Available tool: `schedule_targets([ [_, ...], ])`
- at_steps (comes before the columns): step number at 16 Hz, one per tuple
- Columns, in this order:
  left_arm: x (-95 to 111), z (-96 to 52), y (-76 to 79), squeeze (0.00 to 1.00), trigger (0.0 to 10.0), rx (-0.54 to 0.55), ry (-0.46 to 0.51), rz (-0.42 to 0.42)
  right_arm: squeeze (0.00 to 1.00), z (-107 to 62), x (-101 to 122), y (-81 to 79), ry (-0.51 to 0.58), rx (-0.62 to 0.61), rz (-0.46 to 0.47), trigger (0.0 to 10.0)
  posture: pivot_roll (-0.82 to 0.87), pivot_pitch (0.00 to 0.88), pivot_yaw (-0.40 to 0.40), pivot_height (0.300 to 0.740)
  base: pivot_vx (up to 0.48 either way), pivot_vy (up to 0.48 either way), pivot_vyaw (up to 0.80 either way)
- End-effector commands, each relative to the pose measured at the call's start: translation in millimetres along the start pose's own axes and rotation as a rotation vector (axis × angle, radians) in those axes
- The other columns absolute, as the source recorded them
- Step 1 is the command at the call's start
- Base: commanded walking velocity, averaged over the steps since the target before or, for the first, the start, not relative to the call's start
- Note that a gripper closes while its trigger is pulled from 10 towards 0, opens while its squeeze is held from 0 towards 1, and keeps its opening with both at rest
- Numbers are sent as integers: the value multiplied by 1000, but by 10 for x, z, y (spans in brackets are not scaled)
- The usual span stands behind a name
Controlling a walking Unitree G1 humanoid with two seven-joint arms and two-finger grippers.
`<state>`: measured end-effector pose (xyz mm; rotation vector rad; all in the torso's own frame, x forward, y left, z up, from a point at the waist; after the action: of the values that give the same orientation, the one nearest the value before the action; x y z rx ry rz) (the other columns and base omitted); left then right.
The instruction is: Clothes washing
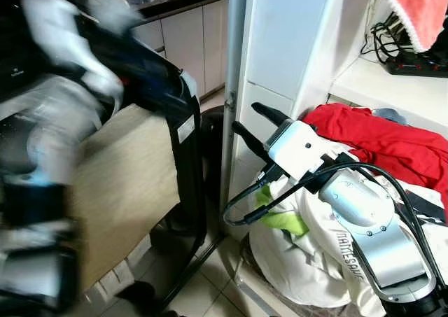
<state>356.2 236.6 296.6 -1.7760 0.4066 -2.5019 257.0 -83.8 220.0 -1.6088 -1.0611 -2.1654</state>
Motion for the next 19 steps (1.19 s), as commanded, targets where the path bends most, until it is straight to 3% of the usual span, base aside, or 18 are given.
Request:
schedule_targets([
  [1,-33,28,-206,0,0,106,-68,191,0,21,3,-40,-4,35,21,10000,-86,0,17,740,0,0,0],
  [2,-36,11,-418,0,0,184,-99,314,0,40,20,-58,3,41,48,10000,-86,0,17,740,0,0,0],
  [3,-48,8,-476,0,0,206,-110,344,0,48,28,-62,8,42,64,10000,-83,0,16,740,0,0,0],
  [4,-458,-33,-466,0,0,89,-279,391,0,86,65,-100,12,69,139,10000,-76,0,8,740,0,0,0],
  [5,-714,-84,-401,0,9176,0,-357,401,0,92,55,-150,-7,111,173,10000,-75,0,3,740,0,0,0],
  [6,-845,-121,-372,0,10000,-32,-397,436,0,89,42,-191,-23,146,187,10000,-78,0,3,740,0,0,0],
  [8,-978,-165,-451,0,10000,13,-460,482,0,58,26,-261,-48,198,197,10000,-83,0,5,740,0,0,0],
  [9,-991,-173,-517,1000,10000,34,-482,507,0,41,25,-277,-57,209,199,10000,-92,0,9,740,0,0,0],
  [12,-1021,-209,-635,1000,10000,30,-545,544,0,29,29,-282,-70,206,216,10000,-98,0,14,740,0,0,0],
  [19,-1021,-170,-611,1000,10000,-8,-532,513,0,-35,41,-352,-86,266,342,10000,-95,0,14,740,0,0,0],
])
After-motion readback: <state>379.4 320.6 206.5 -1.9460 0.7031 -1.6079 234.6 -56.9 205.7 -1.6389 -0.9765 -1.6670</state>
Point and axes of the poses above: a point about 5 cm out from each wrist's last joint towards the gripper, its own z axis pointing out of the wrist towards the gripper, its own x axis along the axis of the wrist's last joint, y = z × x, the point moved 1 cm from there along z, pointing out of the wrist towards the gripper, and after that the axes turned 14 degrees about z, right-handed, at the moved point
